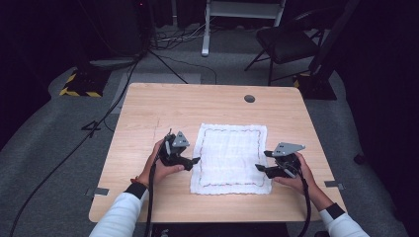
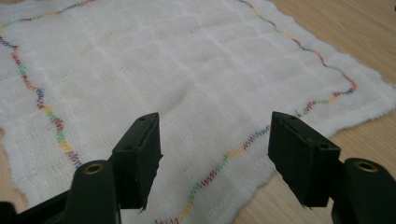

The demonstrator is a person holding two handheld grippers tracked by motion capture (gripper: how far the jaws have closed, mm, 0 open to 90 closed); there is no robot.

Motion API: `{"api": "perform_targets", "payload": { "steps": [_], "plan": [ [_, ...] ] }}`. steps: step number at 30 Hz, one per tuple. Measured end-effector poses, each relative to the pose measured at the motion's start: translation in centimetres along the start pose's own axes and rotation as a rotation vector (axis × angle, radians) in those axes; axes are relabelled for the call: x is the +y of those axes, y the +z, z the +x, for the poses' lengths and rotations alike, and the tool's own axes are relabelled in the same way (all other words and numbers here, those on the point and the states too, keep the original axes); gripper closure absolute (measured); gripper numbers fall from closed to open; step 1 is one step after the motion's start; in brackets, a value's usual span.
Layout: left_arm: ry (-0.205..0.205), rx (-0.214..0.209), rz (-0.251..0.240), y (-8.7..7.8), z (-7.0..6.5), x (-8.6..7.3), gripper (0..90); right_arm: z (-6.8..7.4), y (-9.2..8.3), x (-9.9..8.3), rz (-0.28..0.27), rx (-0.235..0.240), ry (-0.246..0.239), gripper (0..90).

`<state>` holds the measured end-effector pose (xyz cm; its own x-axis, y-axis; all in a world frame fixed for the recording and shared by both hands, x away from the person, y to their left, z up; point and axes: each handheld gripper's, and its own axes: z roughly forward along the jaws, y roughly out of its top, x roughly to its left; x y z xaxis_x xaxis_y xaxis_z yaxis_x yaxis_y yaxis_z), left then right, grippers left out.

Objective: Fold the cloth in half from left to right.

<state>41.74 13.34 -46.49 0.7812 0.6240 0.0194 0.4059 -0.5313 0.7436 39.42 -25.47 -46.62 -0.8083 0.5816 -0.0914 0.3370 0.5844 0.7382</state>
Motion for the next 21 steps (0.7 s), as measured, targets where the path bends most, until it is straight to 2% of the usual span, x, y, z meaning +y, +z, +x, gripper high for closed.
{"api": "perform_targets", "payload": {
  "steps": [1,2,3,4,6,8,9,10,12,13,14,15,16,18,19,21],
  "plan": [
    [-0.015,-0.01,0.012,0.3,0.6,0.4,18.8,0.4,0.2,0.5,-0.006,0.006,-0.011,35.2],
    [-0.015,-0.01,0.012,0.3,0.6,0.4,18.5,0.6,0.4,0.8,-0.008,0.008,-0.017,35.2],
    [-0.023,-0.001,0.003,0.5,0.8,0.5,18.5,0.6,0.4,0.8,-0.008,0.008,-0.017,35.2],
    [-0.017,0.027,-0.01,0.7,1.1,0.6,19.3,0.7,0.5,1.0,-0.01,0.012,-0.021,35.2],
    [-0.021,0.023,0.011,1.2,1.6,1.0,19.5,1.2,0.8,1.6,-0.015,0.022,-0.033,35.2],
    [-0.015,0.057,0.006,2.0,2.2,1.4,19.7,2.0,1.4,2.4,-0.02,0.039,-0.053,35.3],
    [-0.015,0.057,0.006,2.0,2.2,1.4,20.0,2.0,1.4,2.4,-0.02,0.039,-0.053,35.3],
    [-0.021,0.052,0.024,2.5,2.7,1.8,19.0,2.6,1.8,3.0,-0.022,0.051,-0.069,35.5],
    [-0.023,0.081,0.009,3.0,3.2,2.0,19.5,3.4,2.3,3.7,-0.029,0.067,-0.087,35.8],
    [-0.023,0.081,0.009,3.0,3.2,2.0,20.3,3.4,2.3,3.7,-0.029,0.067,-0.087,35.8],
    [-0.033,0.074,0.022,3.4,3.6,2.3,19.6,4.4,2.8,4.3,-0.038,0.079,-0.113,36.6],
    [-0.033,0.074,0.022,3.4,3.6,2.3,19.0,4.4,2.8,4.3,-0.038,0.079,-0.113,36.6],
    [-0.038,0.086,0.024,3.8,4.1,2.5,19.4,5.5,3.3,4.9,-0.031,0.098,-0.142,36.6],
    [-0.037,0.094,0.023,4.0,4.2,2.6,19.8,5.9,3.6,5.1,-0.029,0.108,-0.152,36.6],
    [-0.046,0.09,0.03,4.4,4.6,2.8,19.5,7.0,4.1,5.7,-0.035,0.128,-0.174,37.1],
    [-0.044,0.089,0.035,4.7,4.7,2.9,19.5,7.3,4.2,5.9,-0.034,0.135,-0.178,37.2]
  ]
}}
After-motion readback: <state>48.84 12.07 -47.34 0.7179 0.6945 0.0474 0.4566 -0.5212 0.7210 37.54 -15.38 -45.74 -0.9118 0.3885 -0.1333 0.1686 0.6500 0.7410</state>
